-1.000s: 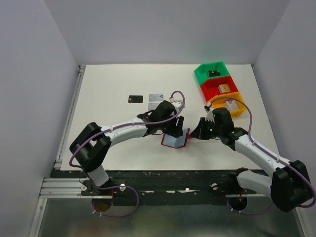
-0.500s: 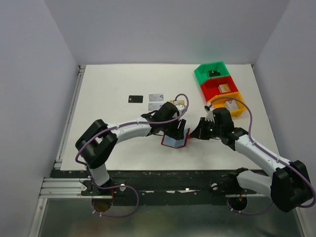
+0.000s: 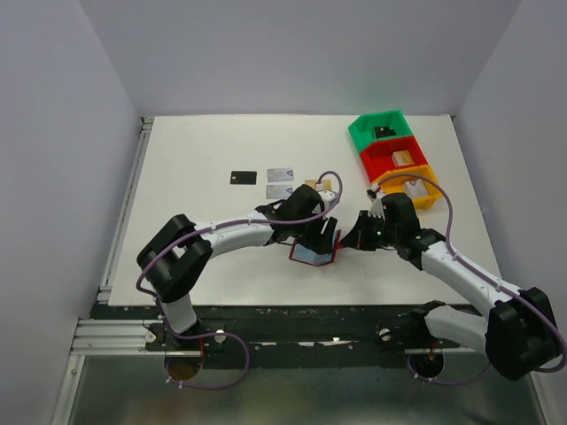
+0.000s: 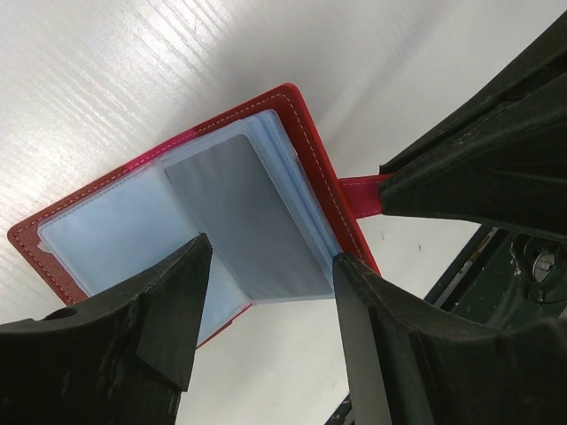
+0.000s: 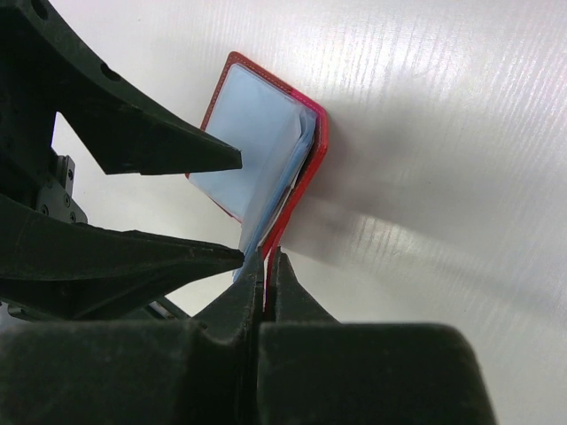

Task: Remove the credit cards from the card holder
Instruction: Remove the credit card from the card holder.

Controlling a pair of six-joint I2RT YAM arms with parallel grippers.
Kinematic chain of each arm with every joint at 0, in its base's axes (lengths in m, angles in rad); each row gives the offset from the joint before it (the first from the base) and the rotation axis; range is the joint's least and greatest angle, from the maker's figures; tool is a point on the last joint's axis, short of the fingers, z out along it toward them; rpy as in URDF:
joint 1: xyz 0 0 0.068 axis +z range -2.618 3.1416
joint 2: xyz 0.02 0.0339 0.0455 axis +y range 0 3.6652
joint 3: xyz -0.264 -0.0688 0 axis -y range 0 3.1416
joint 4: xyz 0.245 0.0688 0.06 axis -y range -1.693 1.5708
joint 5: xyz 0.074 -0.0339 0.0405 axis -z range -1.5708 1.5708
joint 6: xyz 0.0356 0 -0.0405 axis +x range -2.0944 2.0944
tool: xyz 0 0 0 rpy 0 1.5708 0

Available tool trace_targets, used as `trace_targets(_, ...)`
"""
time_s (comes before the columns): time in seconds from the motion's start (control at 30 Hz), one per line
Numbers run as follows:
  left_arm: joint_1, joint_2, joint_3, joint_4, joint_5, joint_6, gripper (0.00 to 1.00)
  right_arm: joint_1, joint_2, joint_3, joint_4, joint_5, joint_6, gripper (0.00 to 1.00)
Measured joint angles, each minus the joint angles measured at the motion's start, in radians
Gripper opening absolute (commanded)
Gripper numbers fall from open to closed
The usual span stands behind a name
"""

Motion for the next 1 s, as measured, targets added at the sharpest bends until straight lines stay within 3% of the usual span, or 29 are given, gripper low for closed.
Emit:
trace_targets(0.67, -0.001, 0.024, 0.013, -0.003, -0.008, 0.001, 0.66, 0.000, 0.000, 0.000, 0.000, 0.000, 0.000, 0.01)
trace_targets(1.0, -0.001, 0.015, 0.002, -0.004, -0.095, -0.013, 0.68, 0.000, 0.000, 0.000, 0.000, 0.000, 0.000, 0.00)
